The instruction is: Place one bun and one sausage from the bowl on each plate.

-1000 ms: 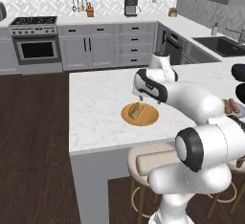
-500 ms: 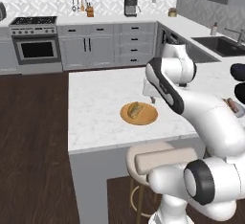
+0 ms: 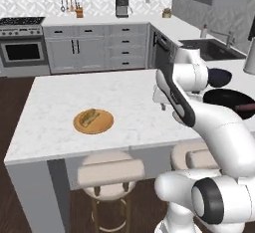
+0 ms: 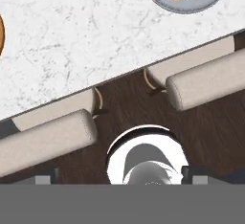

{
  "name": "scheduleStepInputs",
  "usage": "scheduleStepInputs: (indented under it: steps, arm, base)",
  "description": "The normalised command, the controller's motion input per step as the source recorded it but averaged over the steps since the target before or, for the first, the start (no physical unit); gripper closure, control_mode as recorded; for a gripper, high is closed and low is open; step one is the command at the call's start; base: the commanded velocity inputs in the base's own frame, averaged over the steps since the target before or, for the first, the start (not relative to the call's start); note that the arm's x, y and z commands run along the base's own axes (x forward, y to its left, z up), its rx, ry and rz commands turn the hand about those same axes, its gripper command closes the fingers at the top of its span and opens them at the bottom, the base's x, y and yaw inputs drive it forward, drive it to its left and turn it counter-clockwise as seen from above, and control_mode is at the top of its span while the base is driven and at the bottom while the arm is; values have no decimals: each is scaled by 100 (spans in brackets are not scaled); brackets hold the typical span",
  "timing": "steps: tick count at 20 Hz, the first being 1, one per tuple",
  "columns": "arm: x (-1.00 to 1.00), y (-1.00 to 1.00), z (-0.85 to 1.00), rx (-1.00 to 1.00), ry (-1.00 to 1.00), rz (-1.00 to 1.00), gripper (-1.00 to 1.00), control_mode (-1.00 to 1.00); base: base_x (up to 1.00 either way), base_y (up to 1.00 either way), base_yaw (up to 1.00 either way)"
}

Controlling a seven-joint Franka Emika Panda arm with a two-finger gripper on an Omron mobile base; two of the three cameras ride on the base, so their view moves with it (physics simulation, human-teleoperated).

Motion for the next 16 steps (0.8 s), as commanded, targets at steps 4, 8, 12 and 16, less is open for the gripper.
scheduleStepInputs:
  steps: [4, 8, 12, 16]
  arm:
    - [0, 0, 0, 0, 0, 0, -100, 100]
    - [0, 0, 0, 0, 0, 0, -100, 100]
    - [0, 0, 0, 0, 0, 0, -100, 100]
    - [0, 0, 0, 0, 0, 0, -100, 100]
  base:
    - [12, -100, 8]
    - [33, -100, 8]
    - [57, -100, 7]
    - [50, -100, 6]
